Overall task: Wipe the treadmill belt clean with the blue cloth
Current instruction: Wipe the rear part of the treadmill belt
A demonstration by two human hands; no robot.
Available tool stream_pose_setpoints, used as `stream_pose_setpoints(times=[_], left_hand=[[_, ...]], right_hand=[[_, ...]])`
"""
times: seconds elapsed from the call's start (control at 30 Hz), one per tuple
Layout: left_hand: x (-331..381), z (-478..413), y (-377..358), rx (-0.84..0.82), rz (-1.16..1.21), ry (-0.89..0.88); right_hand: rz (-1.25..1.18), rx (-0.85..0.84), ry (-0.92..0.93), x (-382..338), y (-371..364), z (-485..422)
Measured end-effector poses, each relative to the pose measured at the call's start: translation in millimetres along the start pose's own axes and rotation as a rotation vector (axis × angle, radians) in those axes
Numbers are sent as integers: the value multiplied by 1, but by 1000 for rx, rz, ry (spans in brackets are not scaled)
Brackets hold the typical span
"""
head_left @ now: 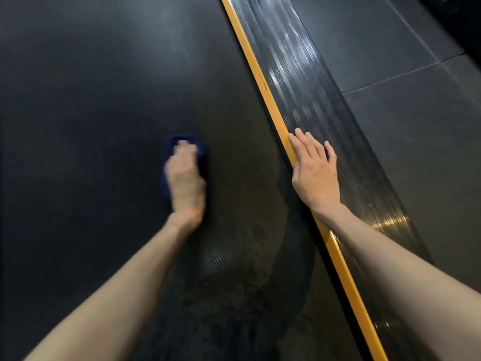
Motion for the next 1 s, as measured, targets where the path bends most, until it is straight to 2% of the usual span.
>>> stream_pose_setpoints(times=[0.13, 0.17, 0.23, 0.3, 0.37, 0.43, 0.5, 0.53, 0.57, 0.7, 0.8, 0.83, 0.87, 0.93, 1.0], left_hand=[[120, 71, -32, -254, 71, -437], [127, 78, -32, -291, 60, -525], [110, 67, -19, -248, -19, -681], [57, 34, -6, -161, -53, -615], [-8, -1, 13, -76, -63, -415], [-52, -19, 30, -62, -10, -168], [-55, -20, 33, 9, 35, 68], [-37, -15, 35, 46, 51, 104], [-9, -4, 29, 42, 73, 61], [112, 104, -15, -211, 185, -421], [115, 125, -26, -273, 143, -692], [102, 111, -23, -253, 165, -687], [82, 89, -16, -239, 218, -595], [26, 49, 5, -166, 315, -277], [-23, 36, 23, -138, 358, -28]], right_hand=[[-2, 7, 24, 1, 1, 1], [-9, 6, 32, 1, 2, 1], [-40, 1, 28, 3, 3, 1], [-46, 3, 10, 3, 3, 1], [-31, 1, 3, 2, 2, 0], [-10, -1, 8, 1, 1, -1], [-2, -27, 10, 2, 0, -2], [4, -38, 14, 2, -1, -2], [7, -45, 19, 1, -2, -3], [-57, -100, 46, 3, -3, -5], [-24, -131, 108, 4, 6, -4], [30, -91, 124, 1, 14, 1], [68, -38, 124, -2, 23, 9], [92, 0, 95, -6, 32, 33], [79, -71, 21, 2, 23, 59]])
Point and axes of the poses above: each hand's wrist, its own z-axis away from the middle knuckle, its own y-axis out of the back of the hand, x = y × z, the point moved 9 cm from there along -z, towards the middle knuckle, and after that the axes turned 2 degrees about y, right-handed, at the moved point
